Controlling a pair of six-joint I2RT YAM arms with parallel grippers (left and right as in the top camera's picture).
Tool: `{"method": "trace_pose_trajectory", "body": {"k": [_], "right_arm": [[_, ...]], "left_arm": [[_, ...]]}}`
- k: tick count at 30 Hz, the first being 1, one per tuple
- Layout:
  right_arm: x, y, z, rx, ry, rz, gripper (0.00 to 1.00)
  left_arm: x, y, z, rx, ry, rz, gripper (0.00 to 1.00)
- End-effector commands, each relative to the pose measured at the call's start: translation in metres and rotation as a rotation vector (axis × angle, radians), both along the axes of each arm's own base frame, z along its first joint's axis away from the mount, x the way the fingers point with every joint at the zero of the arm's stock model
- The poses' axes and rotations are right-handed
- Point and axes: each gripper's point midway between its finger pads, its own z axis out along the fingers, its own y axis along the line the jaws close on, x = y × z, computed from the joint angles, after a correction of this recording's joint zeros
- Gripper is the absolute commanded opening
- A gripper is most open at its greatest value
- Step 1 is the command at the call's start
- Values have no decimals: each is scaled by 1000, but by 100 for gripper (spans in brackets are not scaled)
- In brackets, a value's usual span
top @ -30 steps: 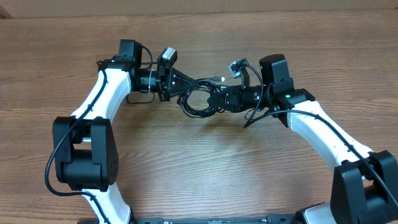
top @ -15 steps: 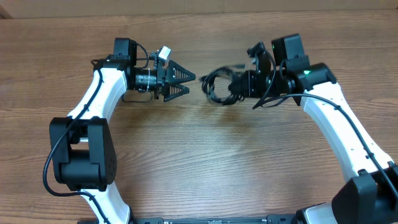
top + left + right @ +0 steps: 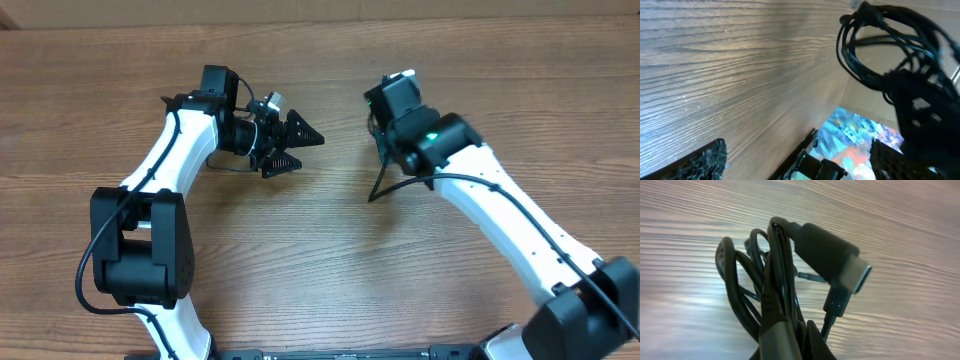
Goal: Untangle cables
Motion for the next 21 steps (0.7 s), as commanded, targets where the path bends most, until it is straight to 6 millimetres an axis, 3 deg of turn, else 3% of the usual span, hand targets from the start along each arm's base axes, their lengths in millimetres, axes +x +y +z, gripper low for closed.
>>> {"method": "trace_pose_trajectory", "body": {"k": [1,8,9,12,14,21], "right_arm": [[6,-38,-23,-239,-27,-134,4],[-7,-32,-85,-272,125,-140,7],[-15,-20,-98,-219,189,-108,13],[-30,5,-113,-89,290,-54,28],[-39,22,-119,10,351,-22,51],[-55,62,-121,210,473,86,73]], "left_arm": [[3,2,3,14,-33,-8,92],[3,4,0,34,-56,-21,92],[3,5,-1,41,-59,-21,93],[3,5,-1,41,-59,-20,93],[4,6,-4,57,-60,-17,93],[6,13,-12,120,-63,-7,93]]}}
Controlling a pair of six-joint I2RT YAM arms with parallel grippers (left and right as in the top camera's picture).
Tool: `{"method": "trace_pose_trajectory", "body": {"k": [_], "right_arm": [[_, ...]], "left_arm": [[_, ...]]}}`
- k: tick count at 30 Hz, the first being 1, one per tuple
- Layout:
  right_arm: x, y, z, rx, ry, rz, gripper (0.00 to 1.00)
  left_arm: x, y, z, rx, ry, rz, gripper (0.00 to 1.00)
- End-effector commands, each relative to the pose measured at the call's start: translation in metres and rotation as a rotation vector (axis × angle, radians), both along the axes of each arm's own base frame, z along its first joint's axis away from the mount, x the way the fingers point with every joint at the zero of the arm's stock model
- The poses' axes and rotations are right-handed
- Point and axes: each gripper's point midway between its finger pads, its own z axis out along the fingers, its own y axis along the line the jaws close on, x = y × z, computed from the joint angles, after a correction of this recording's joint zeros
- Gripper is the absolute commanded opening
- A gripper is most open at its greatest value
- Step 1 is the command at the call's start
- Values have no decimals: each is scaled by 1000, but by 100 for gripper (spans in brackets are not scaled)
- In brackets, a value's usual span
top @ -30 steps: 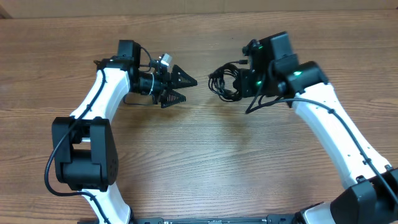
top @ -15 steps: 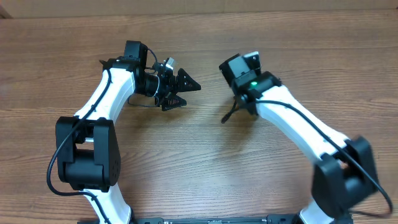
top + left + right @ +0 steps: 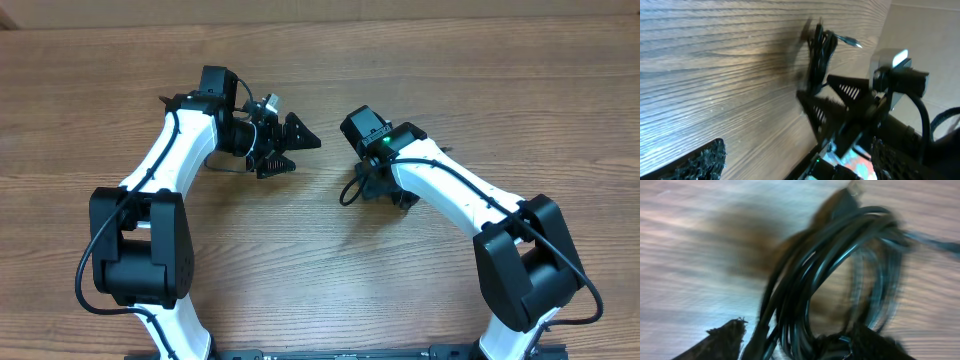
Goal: Untangle cables
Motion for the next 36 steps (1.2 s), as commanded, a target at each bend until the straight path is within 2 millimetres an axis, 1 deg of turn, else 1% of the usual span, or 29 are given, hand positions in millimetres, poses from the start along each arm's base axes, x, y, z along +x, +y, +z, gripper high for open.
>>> {"method": "trace_pose_trajectory", "body": {"k": [1,2,4,7,8,10,11,13,14,15,16,17,18,19,20,22,25,27,30,32,34,35,36], "right_arm": [[-10,39,6,192,90,96,74],[-13,51,14,250,113,156,75],[-13,64,32,323,127,198,75],[-4,68,61,394,123,192,75],[0,67,73,422,121,188,75],[6,62,87,453,121,168,82],[11,54,93,456,118,145,84],[18,35,94,449,116,94,84],[23,17,92,433,123,32,78],[25,3,88,416,131,-9,69],[26,-13,83,390,137,-71,57],[27,-28,78,365,140,-131,45],[28,-43,72,341,142,-196,35],[28,-57,66,324,146,-256,32],[27,-67,60,319,153,-301,31],[25,-83,46,321,166,-364,28],[20,-91,24,351,186,-398,26],[15,-86,9,393,199,-400,25],[9,-70,-7,450,213,-373,25],[6,-64,-17,453,205,-354,25],[6,-57,-22,465,197,-332,20],[5,-51,-24,483,195,-314,18],[5,-36,-23,533,197,-278,17]], "left_arm": [[5,6,-3,53,-42,-3,93],[6,8,-5,70,-42,-1,93],[5,10,-8,93,-36,1,92],[0,14,-14,140,-13,2,92],[-2,16,-17,161,-3,2,91],[-6,17,-21,192,13,-3,91],[-8,17,-23,205,18,-9,89],[-12,13,-25,221,20,-22,85],[-14,9,-26,234,18,-37,69],[-15,7,-27,247,15,-44,51],[-17,5,-30,266,15,-49,35],[-17,4,-32,284,19,-48,22],[-18,3,-34,306,21,-46,12],[-19,1,-36,324,19,-47,7],[-19,-1,-37,338,17,-48,4],[-20,-6,-39,361,8,-55,4],[-22,-13,-41,376,-3,-68,4],[-22,-19,-40,373,-16,-78,4],[-19,-27,-39,365,-50,-90,4],[-16,-32,-38,359,-76,-96,4],[-12,-33,-39,367,-99,-95,4],[-10,-32,-40,379,-110,-92,4],[-5,-28,-42,412,-135,-82,4]]}}
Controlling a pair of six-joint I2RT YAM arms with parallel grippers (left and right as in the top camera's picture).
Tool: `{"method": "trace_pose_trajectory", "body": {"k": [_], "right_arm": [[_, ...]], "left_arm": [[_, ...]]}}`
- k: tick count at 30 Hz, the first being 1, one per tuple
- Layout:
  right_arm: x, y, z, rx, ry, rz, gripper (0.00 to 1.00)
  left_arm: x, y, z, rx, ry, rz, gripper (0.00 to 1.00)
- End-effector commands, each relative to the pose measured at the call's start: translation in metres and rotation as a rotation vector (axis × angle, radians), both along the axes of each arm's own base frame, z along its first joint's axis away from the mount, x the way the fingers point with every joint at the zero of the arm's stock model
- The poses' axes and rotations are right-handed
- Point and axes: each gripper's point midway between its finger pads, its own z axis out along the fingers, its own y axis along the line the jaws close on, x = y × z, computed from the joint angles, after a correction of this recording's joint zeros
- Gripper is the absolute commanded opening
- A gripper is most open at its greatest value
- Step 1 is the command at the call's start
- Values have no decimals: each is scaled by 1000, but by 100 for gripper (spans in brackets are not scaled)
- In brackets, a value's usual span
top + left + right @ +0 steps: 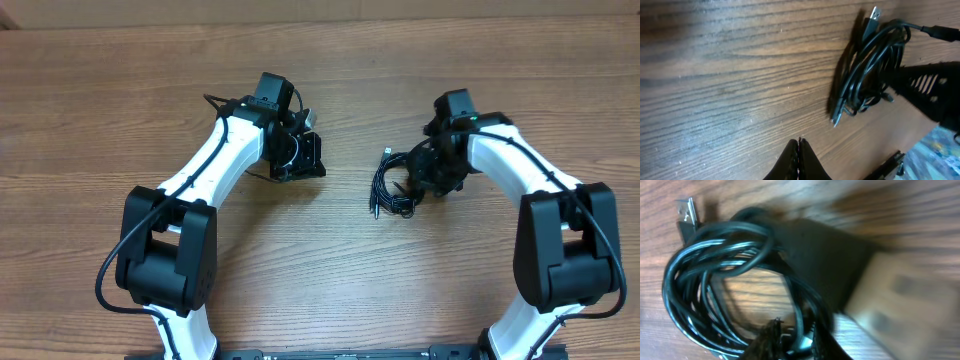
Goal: Untangle cables
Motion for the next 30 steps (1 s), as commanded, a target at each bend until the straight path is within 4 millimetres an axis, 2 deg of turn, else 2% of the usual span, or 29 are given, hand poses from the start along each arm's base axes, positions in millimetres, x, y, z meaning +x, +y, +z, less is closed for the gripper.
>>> {"method": "trace_pose_trajectory", "body": {"k": [1,4,7,12,14,16,20,23,27,30], "right_arm": [[-3,36,4,127,-27,64,17],[-3,56,8,173,-53,123,16],[-5,67,9,176,-76,188,16],[-6,70,10,185,-78,199,18],[-7,71,15,213,-67,194,18],[-5,75,25,266,-58,188,20],[5,64,46,272,-41,146,24],[6,50,56,266,-16,118,27],[1,32,53,234,28,72,31],[-4,20,49,193,56,51,32]], "left_arm": [[13,5,0,62,-69,9,4],[20,4,1,62,-122,-22,4],[27,2,3,55,-164,-38,4],[36,-1,5,48,-214,-43,6],[36,-10,7,23,-227,-65,11],[34,-15,9,15,-238,-84,19],[37,-26,12,7,-305,-141,35],[42,-31,13,19,-361,-175,39],[47,-30,8,100,-400,-174,42],[43,-37,7,109,-413,-205,44]]}}
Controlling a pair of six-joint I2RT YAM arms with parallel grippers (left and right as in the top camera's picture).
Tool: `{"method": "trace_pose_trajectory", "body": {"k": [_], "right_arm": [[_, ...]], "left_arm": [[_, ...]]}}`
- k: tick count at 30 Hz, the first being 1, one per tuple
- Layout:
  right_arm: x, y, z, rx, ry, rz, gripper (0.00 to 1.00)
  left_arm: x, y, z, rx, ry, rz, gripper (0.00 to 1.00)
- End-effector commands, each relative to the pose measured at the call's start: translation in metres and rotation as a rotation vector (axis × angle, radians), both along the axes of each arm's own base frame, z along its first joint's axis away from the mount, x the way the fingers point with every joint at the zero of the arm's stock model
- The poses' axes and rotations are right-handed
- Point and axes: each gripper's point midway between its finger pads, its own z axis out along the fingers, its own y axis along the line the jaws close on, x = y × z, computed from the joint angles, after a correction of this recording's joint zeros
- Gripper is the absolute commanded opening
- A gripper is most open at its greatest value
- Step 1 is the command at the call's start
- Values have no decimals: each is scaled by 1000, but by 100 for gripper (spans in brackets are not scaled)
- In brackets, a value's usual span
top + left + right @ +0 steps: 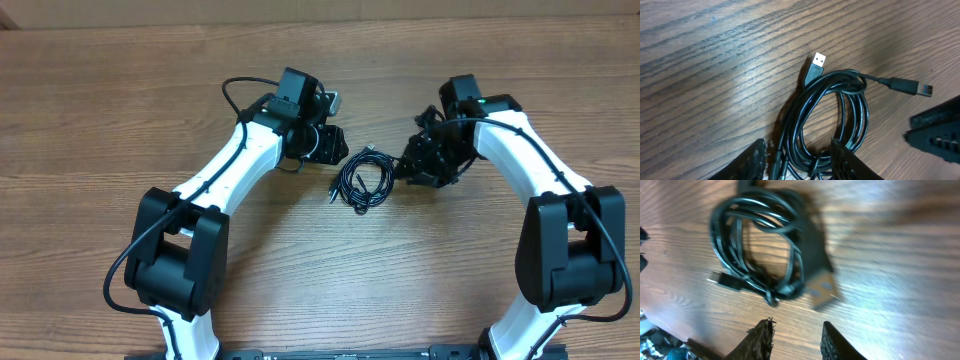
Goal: Untangle cables
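A black cable bundle (362,183) lies coiled on the wooden table between both arms. In the left wrist view the coil (832,117) shows a USB plug (817,62) at its top and a second plug (905,86) sticking out to the right. My left gripper (333,157) is open at the coil's left edge, and its fingers (754,161) straddle several strands. My right gripper (412,170) stands open just right of the bundle, with only bare wood between its fingers (763,339). In the right wrist view the coil (760,245) lies ahead of the tips, a little apart.
The wooden table (500,285) extends on all sides of the bundle. The two white arms reach in from the left and the right, and their grippers sit close together with the coil between them.
The bundle now lies further left, nearer mid-table. My right gripper has opened and stands apart from it. My left gripper has moved right to the coil and has opened over its strands.
At first my right gripper held the bundle above the table while the left stood open to the left. Then the right held it low at mid-table. Later it lay beside the right gripper, with the left shut. Now it lies between two open grippers.
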Motion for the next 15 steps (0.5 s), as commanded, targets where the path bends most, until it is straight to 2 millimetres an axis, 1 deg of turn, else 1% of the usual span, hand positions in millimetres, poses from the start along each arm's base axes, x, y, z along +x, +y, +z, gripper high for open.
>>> {"method": "trace_pose_trajectory", "body": {"k": [1,3,5,6,7,9,10,11,12,13,15], "right_arm": [[2,-11,2,-47,-16,-4,33],[0,-13,1,-64,-5,-4,33],[-3,-14,0,-67,6,-4,34],[-4,-14,-1,-68,12,-4,34],[-7,-14,-3,-69,19,-3,35],[-10,-15,-6,-70,30,-3,35],[-11,-15,-6,-70,35,-3,35],[-12,-15,-6,-70,38,-3,35],[-12,-13,-5,-59,40,-2,35],[-12,-10,-4,-41,41,-2,35],[-11,-2,0,12,37,-2,35]], "left_arm": [[0,-10,-2,50,-63,-64,45],[0,-14,-10,71,-68,-79,48],[0,-16,-22,100,-67,-80,50],[0,-20,-33,104,-59,-88,52],[0,-24,-48,108,-42,-96,52],[-2,-26,-62,115,-18,-93,51],[-4,-25,-69,121,-2,-91,49],[-5,-24,-74,125,14,-82,43],[-6,-23,-75,127,24,-76,34],[-7,-23,-76,128,31,-70,25],[-4,-20,-70,119,34,-36,16]]}}
